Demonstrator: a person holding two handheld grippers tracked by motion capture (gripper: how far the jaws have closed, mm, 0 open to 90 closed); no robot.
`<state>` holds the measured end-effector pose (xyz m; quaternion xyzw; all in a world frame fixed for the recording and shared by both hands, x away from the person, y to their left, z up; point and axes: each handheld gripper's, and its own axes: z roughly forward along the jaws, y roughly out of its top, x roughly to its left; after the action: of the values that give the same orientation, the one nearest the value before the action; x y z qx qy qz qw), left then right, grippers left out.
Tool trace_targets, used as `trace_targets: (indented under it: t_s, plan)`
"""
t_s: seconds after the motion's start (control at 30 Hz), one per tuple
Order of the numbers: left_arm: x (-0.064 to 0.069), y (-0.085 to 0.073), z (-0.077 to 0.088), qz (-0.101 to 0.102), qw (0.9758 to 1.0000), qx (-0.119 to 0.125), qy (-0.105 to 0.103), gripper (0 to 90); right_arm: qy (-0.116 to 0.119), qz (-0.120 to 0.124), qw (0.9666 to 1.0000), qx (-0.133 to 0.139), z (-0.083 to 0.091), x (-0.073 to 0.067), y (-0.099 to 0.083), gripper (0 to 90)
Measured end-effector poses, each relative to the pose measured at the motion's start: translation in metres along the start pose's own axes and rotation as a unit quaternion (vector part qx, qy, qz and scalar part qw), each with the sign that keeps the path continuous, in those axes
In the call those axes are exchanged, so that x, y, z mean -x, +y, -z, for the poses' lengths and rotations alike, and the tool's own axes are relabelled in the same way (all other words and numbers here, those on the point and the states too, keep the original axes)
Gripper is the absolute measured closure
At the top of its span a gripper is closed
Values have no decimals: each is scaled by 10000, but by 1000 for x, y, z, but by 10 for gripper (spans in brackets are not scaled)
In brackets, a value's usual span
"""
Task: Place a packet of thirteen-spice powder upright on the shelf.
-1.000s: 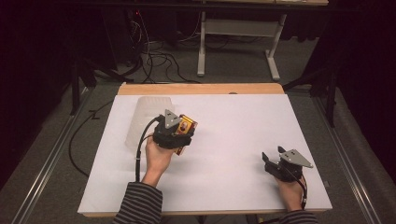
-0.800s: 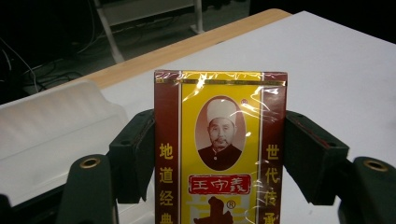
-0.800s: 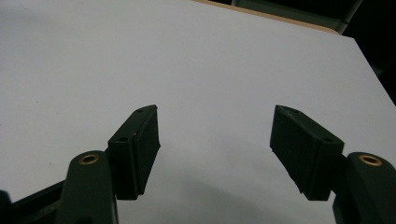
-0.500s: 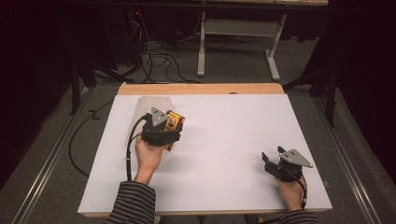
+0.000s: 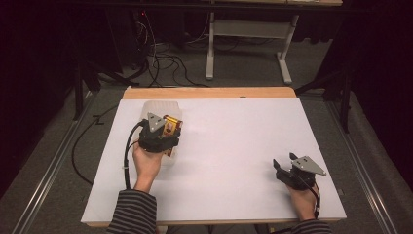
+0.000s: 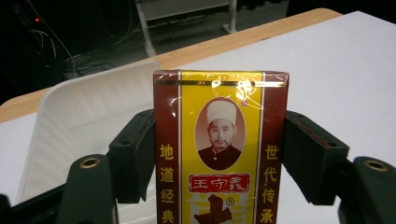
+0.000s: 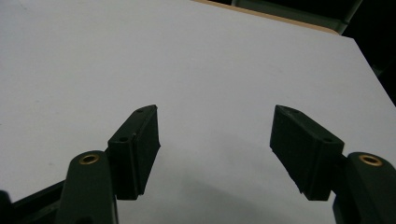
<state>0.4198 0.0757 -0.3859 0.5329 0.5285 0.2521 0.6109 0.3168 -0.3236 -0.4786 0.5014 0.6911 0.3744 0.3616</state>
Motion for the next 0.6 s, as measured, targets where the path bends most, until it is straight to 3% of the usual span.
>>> trace_targets:
  t_s: [0.6]
  plan:
    - [-19,-4,7,13,9997,44,250,327,-4,19,10000,6,0,0,0,334]
